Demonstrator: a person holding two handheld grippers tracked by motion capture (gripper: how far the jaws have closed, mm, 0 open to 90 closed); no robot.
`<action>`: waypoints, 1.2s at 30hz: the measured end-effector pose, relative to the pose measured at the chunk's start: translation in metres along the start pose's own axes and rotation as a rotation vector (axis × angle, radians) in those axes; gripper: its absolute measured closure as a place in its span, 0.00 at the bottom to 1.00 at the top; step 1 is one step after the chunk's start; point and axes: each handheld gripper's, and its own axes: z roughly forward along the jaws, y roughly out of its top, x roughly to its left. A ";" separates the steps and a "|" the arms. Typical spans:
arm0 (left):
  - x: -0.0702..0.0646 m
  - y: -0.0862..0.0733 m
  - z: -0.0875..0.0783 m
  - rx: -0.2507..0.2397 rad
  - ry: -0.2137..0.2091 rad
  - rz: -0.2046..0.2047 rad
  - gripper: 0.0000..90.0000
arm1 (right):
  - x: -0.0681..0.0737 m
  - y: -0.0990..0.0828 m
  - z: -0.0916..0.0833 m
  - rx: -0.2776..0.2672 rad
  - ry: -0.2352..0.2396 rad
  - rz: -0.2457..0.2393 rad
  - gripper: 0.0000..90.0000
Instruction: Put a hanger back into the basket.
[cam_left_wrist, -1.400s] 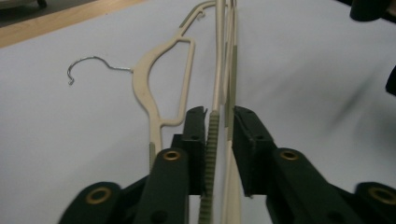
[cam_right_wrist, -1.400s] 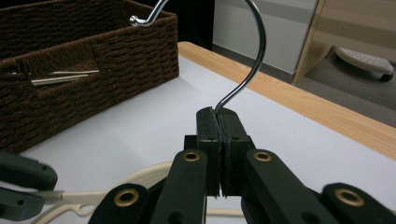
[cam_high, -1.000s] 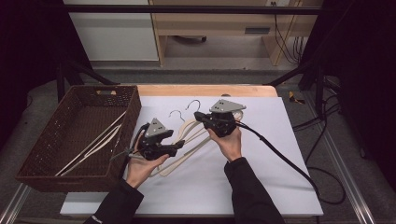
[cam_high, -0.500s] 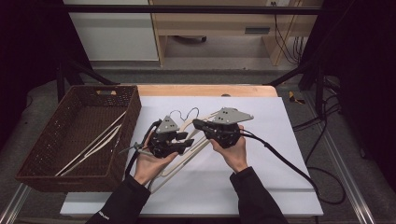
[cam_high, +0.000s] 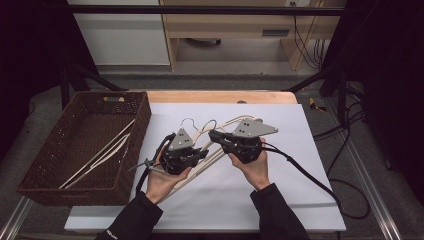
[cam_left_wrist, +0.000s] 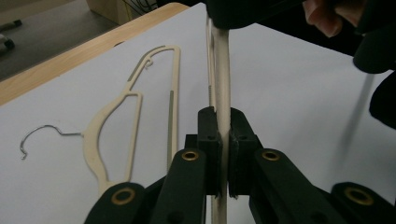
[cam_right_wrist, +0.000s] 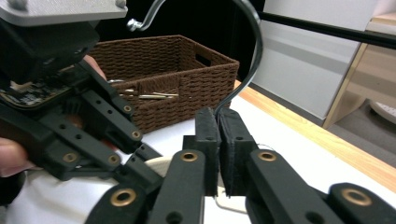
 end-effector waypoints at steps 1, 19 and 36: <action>0.001 -0.001 -0.001 -0.002 0.004 -0.002 0.96 | 0.000 0.001 -0.003 -0.008 -0.001 0.004 0.87; 0.013 0.016 -0.055 -0.077 0.016 0.020 0.96 | -0.022 -0.044 -0.090 -0.034 -0.158 0.156 0.26; 0.056 0.041 -0.137 -0.136 0.097 0.071 0.96 | -0.032 -0.067 -0.119 0.024 -0.239 0.193 0.08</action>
